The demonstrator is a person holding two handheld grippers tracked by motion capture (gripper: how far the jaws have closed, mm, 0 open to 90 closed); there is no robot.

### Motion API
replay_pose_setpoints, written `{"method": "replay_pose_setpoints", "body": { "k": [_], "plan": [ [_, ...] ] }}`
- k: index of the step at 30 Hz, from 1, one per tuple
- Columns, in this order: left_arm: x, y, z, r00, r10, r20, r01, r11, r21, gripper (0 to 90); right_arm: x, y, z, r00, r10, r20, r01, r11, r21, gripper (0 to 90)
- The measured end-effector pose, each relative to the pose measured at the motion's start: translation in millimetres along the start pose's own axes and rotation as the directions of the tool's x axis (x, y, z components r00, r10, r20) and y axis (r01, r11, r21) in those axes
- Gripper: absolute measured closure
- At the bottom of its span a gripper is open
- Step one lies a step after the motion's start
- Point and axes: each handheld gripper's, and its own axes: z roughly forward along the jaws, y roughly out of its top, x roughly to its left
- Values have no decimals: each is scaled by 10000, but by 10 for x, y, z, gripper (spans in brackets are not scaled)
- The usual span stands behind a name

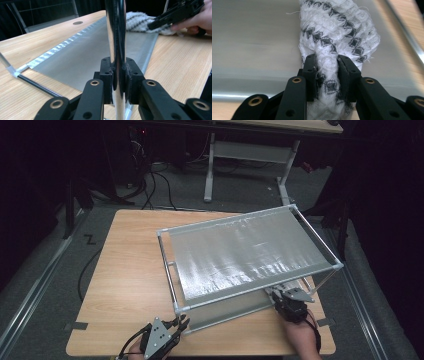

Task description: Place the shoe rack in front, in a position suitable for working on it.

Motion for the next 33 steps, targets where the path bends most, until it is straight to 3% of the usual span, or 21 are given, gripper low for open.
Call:
{"method": "replay_pose_setpoints", "body": {
  "k": [4, 7, 13, 17, 30, 33],
  "plan": [
    [14, -31, -53, 9997, -218, -143, 216, 9997, -95, 791, -247, -55, -11, 9960, 318, 841, -321, 9995, 30, 710],
    [12, -50, -69, 9991, -360, -205, 356, 9992, -206, 794, -382, -81, -51, 9882, 514, 1445, -523, 9986, 22, 722],
    [-1, -60, -76, 9992, -168, -351, 158, 9995, -265, 790, -532, -130, -80, 9730, 1202, 1969, -1186, 9927, -200, 732],
    [-7, -68, -77, 9991, 101, -404, -113, 9995, -303, 784, -520, -120, -57, 9754, 1148, 1881, -1144, 9934, -131, 732],
    [-2, -79, -75, 9994, 73, -351, -86, 9992, -379, 782, -523, -106, -15, 9757, 1572, 1529, -1599, 9871, 58, 711],
    [10, -81, -74, 9997, -7, -245, -2, 9992, -397, 786, -504, -96, -15, 9795, 1552, 1287, -1578, 9874, 103, 691]
  ]
}}
